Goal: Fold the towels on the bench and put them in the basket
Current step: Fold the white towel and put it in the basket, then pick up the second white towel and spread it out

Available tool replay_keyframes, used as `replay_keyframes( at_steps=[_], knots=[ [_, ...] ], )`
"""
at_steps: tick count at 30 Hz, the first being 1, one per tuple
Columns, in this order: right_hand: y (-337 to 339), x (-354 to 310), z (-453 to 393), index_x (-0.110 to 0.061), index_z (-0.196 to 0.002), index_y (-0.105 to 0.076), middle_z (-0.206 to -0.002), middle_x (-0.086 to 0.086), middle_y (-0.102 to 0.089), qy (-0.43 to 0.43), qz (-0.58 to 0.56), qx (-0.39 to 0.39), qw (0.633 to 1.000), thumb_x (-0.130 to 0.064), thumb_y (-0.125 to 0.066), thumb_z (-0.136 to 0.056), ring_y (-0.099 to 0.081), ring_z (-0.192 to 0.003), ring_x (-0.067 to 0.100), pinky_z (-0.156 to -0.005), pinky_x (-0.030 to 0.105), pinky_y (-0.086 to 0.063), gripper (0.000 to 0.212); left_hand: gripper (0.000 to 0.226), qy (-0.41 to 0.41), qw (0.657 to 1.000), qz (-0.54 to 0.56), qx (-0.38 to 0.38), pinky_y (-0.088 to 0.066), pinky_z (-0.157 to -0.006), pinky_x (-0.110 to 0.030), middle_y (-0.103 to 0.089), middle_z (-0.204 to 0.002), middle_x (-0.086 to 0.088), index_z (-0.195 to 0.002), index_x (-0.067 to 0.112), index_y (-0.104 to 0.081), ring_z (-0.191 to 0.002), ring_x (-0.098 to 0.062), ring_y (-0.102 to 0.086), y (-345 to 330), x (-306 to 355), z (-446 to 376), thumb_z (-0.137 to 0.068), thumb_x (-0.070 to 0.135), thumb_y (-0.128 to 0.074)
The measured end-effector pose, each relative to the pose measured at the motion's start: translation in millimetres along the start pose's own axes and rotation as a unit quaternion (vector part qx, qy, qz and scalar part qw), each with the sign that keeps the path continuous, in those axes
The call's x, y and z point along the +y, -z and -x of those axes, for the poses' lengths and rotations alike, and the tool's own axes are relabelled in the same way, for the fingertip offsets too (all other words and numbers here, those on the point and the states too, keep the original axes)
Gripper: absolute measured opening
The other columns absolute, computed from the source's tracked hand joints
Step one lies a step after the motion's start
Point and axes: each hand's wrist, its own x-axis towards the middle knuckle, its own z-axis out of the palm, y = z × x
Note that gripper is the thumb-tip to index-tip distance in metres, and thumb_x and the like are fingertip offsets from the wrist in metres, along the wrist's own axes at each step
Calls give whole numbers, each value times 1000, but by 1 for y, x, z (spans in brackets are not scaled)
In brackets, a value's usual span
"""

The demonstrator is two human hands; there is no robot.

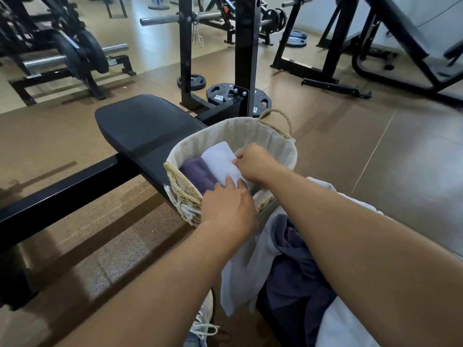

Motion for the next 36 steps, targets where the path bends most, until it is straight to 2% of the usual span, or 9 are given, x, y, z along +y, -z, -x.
replay_keyframes(
  at_steps=[3,8,10,13,19,23,26,29,36],
  knots=[
    [5,-1,8,-22,-122,-70,-124,2,-69,-3,-83,67,994,-32,-66,-95,-64,-114,25,-98,41,-52,29,51,-5,1000,18,3,-32,-73,-38,-48,-137,-13,-137,11,-41,-115,-35,-58,3,-2,-1,-92,32,-55],
    [19,0,26,-27,-102,-70,-97,-15,-68,70,-276,295,912,-21,-59,-95,-63,-92,8,-89,32,-53,15,43,9,998,56,2,-35,-72,-39,-51,-125,-8,-128,13,-46,-113,-33,-57,7,0,-2,-91,33,-58],
    [30,7,38,-29,-100,-67,-99,-16,-67,109,-290,334,890,-20,-58,-96,-62,-91,7,-86,33,-54,14,53,21,998,61,11,-41,-87,-43,-48,-132,-9,-133,11,-44,-125,-33,-49,6,6,-3,-90,37,-60],
    [46,27,63,-29,-103,-66,-103,-14,-69,132,-271,357,884,-19,-57,-99,-62,-93,7,-85,29,-53,14,77,17,999,38,30,-32,-110,-52,-37,-148,-12,-147,8,-32,-142,-35,-32,5,16,-4,-90,50,-61],
    [61,105,143,-34,-99,-65,-101,-16,-66,118,-198,326,917,-20,-63,-97,-62,-92,5,-84,26,-52,15,85,-79,989,53,111,-8,-126,-50,-8,-168,-13,-159,12,-13,-155,-34,0,3,38,2,-94,42,-58],
    [63,172,213,-36,-106,-65,-109,-20,-62,82,-21,209,974,-21,-67,-95,-56,-103,-3,-93,27,-47,19,55,-259,918,180,239,-27,-122,-40,-45,-153,-7,-141,15,-51,-148,-27,-32,3,70,17,-89,26,-64],
    [60,210,257,-43,-130,-58,-139,-22,-54,11,88,67,994,-38,-65,-95,-50,-128,5,-110,31,-43,36,37,-328,908,210,156,-46,-99,-33,-65,-126,4,-127,27,-60,-119,-19,-57,-3,98,39,-91,31,-64],
    [51,233,277,-48,-136,-50,-143,-23,-47,-40,80,-25,996,-47,-65,-93,-46,-131,4,-112,29,-41,46,38,-345,926,134,73,-42,-102,-33,-63,-130,8,-132,29,-58,-122,-16,-53,-22,116,46,-95,40,-59],
    [39,237,276,-40,-115,-60,-118,-15,-52,-6,82,41,996,-43,-61,-95,-52,-113,10,-93,33,-49,20,27,-295,946,126,51,-46,-88,-38,-66,-121,4,-119,27,-63,-110,-19,-53,-35,139,35,-104,34,-41]
  ],
)
